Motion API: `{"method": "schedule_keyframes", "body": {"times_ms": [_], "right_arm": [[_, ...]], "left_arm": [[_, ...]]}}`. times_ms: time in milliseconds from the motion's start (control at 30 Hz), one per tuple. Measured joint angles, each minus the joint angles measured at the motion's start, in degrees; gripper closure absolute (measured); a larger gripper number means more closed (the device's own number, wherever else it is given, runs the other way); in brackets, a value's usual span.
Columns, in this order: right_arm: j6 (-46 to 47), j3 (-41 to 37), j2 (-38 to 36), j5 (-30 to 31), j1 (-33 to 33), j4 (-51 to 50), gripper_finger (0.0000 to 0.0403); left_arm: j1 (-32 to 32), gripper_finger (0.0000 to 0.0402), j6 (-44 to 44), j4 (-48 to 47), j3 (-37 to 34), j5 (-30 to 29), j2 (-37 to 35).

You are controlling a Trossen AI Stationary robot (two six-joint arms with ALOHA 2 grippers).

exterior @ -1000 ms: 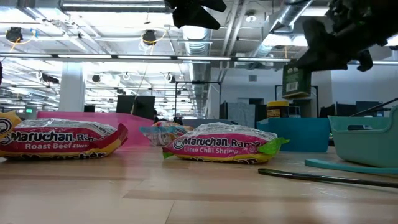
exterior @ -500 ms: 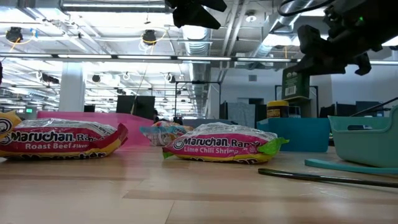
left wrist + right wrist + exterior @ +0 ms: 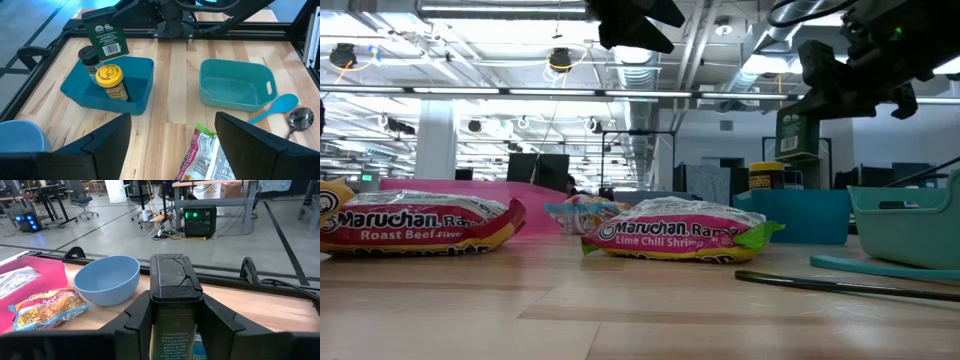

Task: Pick & Place Food Item
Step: Put the black seasoning can into the blue bin

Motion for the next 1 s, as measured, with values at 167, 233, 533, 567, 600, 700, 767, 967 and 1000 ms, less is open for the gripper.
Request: {"method": "schedule_keyframes", "body": {"times_ms": [167,233,533,567,600,700,767,967,1000], "right_arm": [[2.5,0.0,-0.2,-0.9,0.0,-3.0,0.0285],[4.1,0.0,-0.2,-1.6,0.1,-3.7,0.0285],[7.2,0.0,1.5,-3.6,0.5,-4.2,0.0285],[7.8,0.0,2.0,-3.3,0.5,-4.1,0.0285],[8.6,0.0,2.7,-3.3,0.5,-4.1,0.0285],[11.2,0.0,4.6,-3.5,0.4,-4.8,0.0285],[13.0,0.0,5.8,-4.3,0.1,-5.6,0.0285],[18.2,0.0,9.8,-4.8,-0.1,-5.8,0.0285],[19.3,0.0,10.4,-4.8,0.0,-6.1,0.0285]], "left_arm": [[0.0,0.0120,0.0,0.0,0.0,0.0,0.0],[0.0,0.0120,0.0,-0.1,0.0,0.0,0.0],[0.0,0.0120,0.0,0.0,0.0,0.2,0.0],[0.0,0.0120,0.0,0.0,0.0,0.2,0.0],[0.0,0.0120,0.0,0.0,0.0,0.2,0.0],[0.0,0.0120,0.0,0.3,0.0,0.2,0.0],[0.0,0.0120,0.0,0.3,0.0,0.2,0.0],[0.0,0.0120,0.0,0.4,0.0,0.2,0.1],[0.0,0.0120,0.0,0.4,0.0,0.2,0.1]]}}
